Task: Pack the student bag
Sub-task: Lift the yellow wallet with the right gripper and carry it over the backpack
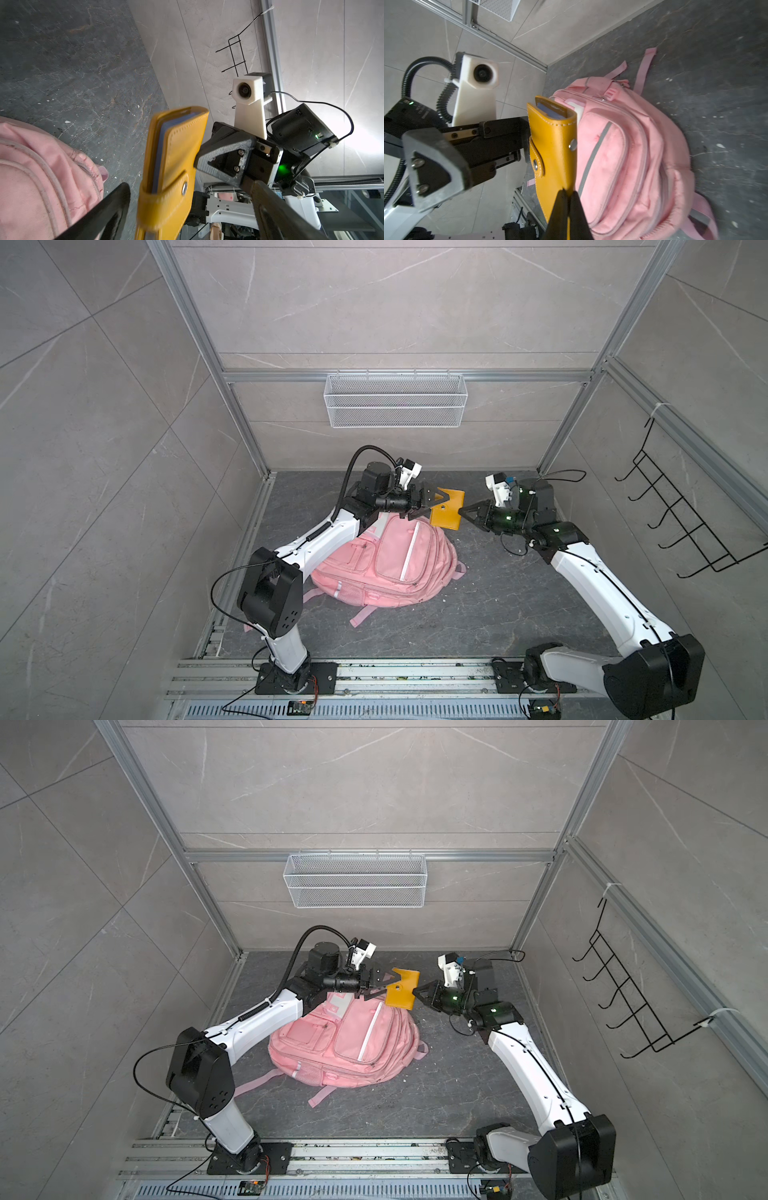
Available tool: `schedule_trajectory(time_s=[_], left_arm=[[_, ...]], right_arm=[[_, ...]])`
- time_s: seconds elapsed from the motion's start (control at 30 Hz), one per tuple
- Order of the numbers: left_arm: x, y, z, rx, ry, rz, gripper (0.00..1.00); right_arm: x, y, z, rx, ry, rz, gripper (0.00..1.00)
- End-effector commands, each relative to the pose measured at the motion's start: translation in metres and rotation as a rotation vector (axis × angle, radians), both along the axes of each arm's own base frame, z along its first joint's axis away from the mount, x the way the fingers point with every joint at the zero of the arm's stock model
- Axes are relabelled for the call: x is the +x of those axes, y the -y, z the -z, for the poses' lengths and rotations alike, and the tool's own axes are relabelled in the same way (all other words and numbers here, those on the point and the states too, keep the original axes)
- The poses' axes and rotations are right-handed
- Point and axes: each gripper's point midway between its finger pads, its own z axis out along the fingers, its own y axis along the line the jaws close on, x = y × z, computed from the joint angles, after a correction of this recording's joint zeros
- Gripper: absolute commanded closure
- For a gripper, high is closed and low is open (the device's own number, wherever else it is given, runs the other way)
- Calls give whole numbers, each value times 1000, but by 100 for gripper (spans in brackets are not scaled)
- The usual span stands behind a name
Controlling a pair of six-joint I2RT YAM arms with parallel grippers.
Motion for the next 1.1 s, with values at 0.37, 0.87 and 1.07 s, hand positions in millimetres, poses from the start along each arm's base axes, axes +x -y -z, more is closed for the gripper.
schedule_trajectory(time_s=[0.37, 0.87, 1.07], left_arm=[[-12, -11, -30, -87, 49, 5, 81], [-42, -46, -62, -164, 82, 59, 100], [-58, -52, -75, -197, 97, 106, 100]], right_arm=[[12, -30, -9, 75, 8, -33, 100], [-33, -62, -33, 230, 89, -149, 19], [-41, -83, -41, 304, 126, -234, 23]])
